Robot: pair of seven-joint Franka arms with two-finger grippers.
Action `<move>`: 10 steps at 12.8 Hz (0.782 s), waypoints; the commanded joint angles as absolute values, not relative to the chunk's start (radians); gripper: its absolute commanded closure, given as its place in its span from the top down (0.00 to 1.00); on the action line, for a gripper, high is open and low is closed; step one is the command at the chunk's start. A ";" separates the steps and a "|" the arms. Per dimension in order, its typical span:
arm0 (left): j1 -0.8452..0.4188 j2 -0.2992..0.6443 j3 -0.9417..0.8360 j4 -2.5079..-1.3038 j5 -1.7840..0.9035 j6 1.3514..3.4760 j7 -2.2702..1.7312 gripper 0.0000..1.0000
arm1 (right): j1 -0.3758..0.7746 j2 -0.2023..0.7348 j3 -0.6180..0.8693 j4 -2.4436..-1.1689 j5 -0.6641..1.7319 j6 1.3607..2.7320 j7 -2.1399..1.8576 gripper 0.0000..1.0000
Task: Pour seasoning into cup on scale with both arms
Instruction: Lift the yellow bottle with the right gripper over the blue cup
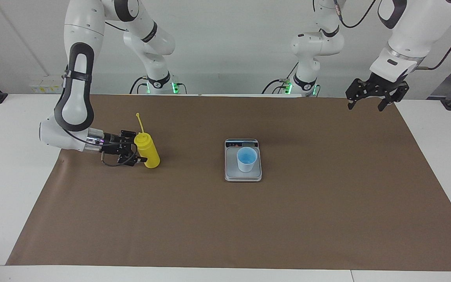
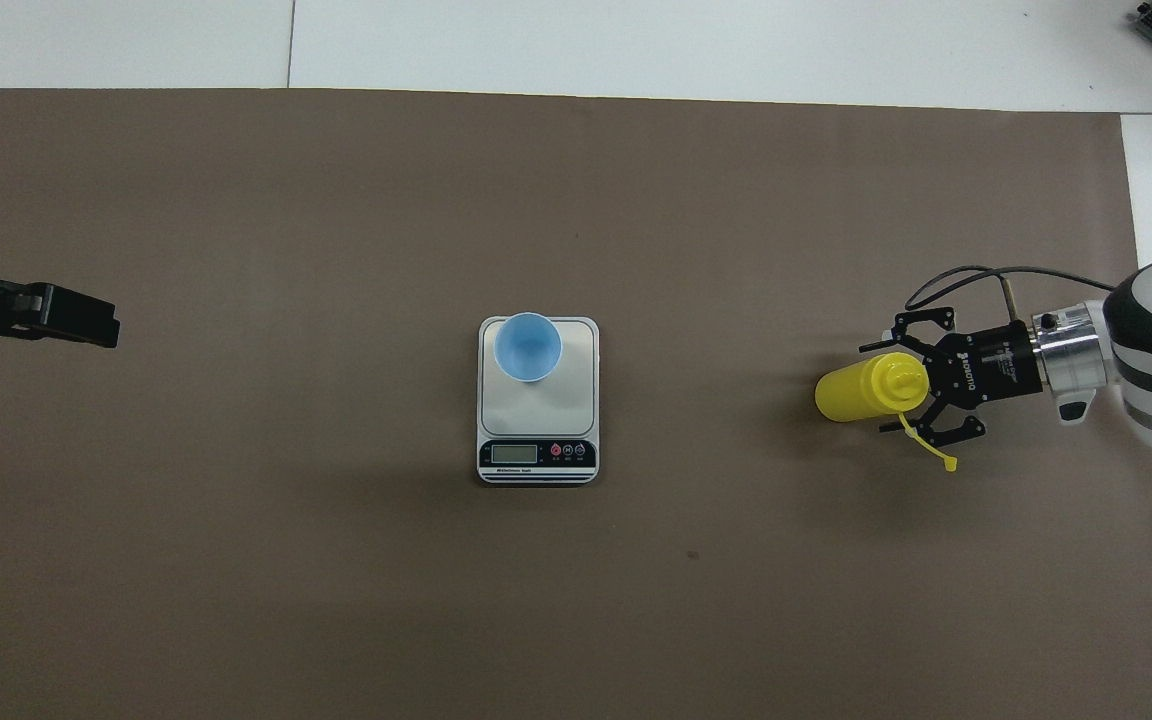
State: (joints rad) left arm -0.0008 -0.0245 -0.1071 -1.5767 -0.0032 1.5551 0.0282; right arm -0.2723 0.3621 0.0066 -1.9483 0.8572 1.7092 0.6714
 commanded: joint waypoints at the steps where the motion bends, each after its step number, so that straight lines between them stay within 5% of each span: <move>1: 0.008 -0.021 -0.112 -1.572 -0.014 1.545 0.040 1.00 | -0.264 0.328 0.011 -2.009 0.907 1.770 0.684 1.00; 2: 0.008 -0.021 -0.112 -1.572 -0.014 1.545 0.040 1.00 | -0.265 0.327 0.011 -2.011 0.908 1.769 0.684 1.00; 3: 0.008 -0.023 -0.112 -1.574 -0.014 1.545 0.043 1.00 | -0.273 0.327 0.011 -2.006 0.908 1.757 0.667 0.61; 4: 0.008 -0.026 -0.112 -1.583 -0.014 1.545 0.044 1.00 | -0.276 0.324 0.011 -1.994 0.908 1.738 0.654 0.02; 10: 0.020 -0.029 -0.110 -1.592 -0.014 1.539 0.035 1.00 | -0.166 0.235 0.012 -1.942 0.905 1.840 0.933 0.00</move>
State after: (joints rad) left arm 0.0011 -0.0234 -0.1062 -1.5869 -0.0033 1.5529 0.0286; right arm -0.2109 0.2895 0.0071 -1.9569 0.8839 1.7984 0.8012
